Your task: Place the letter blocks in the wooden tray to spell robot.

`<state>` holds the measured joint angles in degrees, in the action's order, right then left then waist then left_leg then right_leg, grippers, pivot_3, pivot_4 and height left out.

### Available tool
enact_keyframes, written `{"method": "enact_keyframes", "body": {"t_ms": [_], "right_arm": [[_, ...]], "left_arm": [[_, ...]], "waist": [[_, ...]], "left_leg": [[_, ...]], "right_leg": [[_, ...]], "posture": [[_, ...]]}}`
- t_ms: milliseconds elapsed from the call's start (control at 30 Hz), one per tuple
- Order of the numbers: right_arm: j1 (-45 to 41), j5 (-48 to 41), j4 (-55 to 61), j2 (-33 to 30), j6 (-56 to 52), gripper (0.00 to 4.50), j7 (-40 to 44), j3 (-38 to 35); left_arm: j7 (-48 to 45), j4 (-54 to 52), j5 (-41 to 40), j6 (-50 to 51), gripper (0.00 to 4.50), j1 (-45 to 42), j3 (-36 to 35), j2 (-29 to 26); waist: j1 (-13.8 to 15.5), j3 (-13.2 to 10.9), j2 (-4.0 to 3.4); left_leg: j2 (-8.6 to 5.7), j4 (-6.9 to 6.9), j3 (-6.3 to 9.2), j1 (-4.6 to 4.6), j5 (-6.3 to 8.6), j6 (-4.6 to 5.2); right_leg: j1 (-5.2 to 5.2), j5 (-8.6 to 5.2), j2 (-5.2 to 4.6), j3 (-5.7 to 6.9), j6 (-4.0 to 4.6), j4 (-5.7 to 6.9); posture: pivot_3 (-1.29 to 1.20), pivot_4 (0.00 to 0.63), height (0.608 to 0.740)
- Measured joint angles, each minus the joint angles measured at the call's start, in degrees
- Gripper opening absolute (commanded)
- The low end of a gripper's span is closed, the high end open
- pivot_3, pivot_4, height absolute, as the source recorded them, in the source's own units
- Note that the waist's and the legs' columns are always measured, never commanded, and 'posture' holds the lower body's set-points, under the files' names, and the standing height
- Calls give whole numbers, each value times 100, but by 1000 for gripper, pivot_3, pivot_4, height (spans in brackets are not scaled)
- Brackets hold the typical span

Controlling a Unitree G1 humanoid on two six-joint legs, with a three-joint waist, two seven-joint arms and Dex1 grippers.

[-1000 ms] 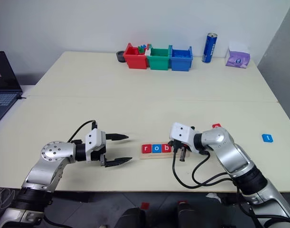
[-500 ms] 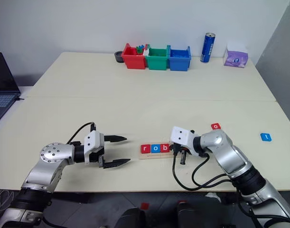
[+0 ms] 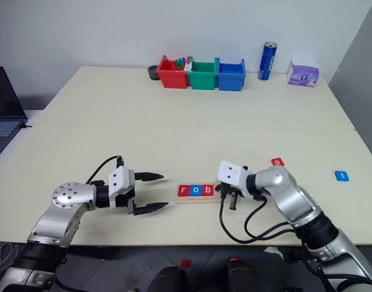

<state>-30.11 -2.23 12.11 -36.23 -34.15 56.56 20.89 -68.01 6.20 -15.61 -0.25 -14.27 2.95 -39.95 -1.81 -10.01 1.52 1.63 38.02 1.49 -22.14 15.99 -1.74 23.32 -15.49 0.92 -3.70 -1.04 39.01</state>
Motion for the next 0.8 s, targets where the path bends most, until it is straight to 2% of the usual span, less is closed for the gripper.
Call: {"method": "enact_keyframes", "body": {"t_ms": [33,133,300,400,533,800], "right_arm": [[56,-139,138,-65,-83,598,-11,-254],[453,-502,522,-77,-393,1629,-237,-1053],[1356,-597,538,394,-598,3400,-1484,-2430],[1455,-556,379,800,-702,4468,-2311,-2909],[1425,-555,-130,1056,-794,4468,-2945,-3113],[791,-596,-1673,1233,-373,4468,-3328,-3148]], "left_arm": [[2,-7,-7,5,4500,4,0,6],[12,-42,-17,19,4500,25,-7,17],[97,-151,-69,113,4500,62,-28,31],[97,-153,-92,118,4500,48,-28,40],[52,-111,-91,95,4500,-9,-25,41],[-125,152,-79,-27,4500,-131,10,88]], "waist": [[1,0,0],[15,1,2],[13,2,2],[-20,1,1],[-23,1,1],[-16,0,-1]], "left_leg": [[0,0,1,-1,0,0],[1,-2,1,-4,0,0],[0,-1,-4,-3,0,0],[1,-2,-7,7,0,-1],[0,-3,-18,10,0,-1],[-1,-4,-25,7,0,0]], "right_leg": [[0,0,0,1,0,0],[-1,0,0,6,0,-1],[-1,0,-1,-3,0,2],[-1,0,1,-17,-1,4],[0,0,7,-19,0,4],[0,0,9,-22,0,1]], "posture": [[0,150,740],[0,150,740],[0,150,740],[0,150,740],[0,150,740],[0,150,740]]}}
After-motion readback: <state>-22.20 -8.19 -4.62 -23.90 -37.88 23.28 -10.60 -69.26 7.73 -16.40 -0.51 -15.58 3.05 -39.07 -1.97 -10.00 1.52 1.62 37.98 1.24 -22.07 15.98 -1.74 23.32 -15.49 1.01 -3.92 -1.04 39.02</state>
